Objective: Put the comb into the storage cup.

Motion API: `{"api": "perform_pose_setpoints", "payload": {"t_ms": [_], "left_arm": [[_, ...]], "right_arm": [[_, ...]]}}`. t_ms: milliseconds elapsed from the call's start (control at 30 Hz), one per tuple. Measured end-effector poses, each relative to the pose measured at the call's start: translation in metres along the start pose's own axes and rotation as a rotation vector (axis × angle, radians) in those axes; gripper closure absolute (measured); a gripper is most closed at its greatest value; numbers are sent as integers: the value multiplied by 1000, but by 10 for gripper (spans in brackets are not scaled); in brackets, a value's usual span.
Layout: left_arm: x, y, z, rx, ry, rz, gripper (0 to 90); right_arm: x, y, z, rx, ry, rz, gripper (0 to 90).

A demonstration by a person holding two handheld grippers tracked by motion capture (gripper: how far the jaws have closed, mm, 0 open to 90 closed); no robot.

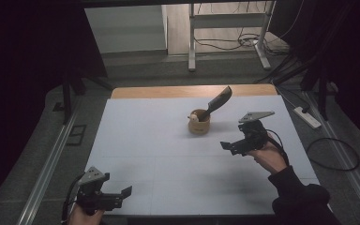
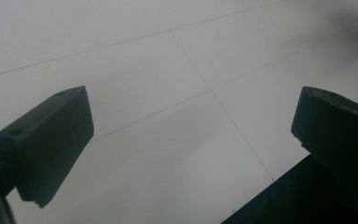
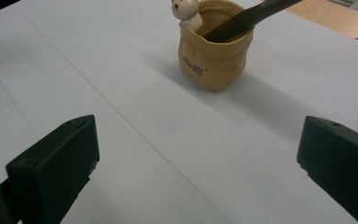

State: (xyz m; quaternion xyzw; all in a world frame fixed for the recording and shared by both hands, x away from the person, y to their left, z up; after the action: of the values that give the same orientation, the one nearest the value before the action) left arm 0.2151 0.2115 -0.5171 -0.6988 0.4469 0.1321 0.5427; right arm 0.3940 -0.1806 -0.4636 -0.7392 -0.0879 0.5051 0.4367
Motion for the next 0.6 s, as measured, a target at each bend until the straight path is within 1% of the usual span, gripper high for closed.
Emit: {"api": "perform_pose_setpoints", "payload": {"t_ms": [367, 600], "left_arm": [[0, 0, 0, 0, 2, -2, 0], [0, 0, 0, 0, 3, -5, 0]], "right_arm": [[-5, 9, 6, -31, 8, 7, 0], [-11, 14, 9, -30, 8, 1, 0]]}}
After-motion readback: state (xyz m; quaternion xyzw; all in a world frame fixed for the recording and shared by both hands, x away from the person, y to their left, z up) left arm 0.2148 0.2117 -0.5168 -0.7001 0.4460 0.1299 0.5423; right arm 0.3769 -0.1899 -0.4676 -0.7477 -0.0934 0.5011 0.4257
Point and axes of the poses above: each handheld gripper's, and its own axes: x roughly forward along the jaws, y roughly out of its underside, z roughly to its left, the point moved 6 cm from there along x, roughly forward along the jaws, and after that the axes turned 12 degrees about -x, right-handed, at the moved point
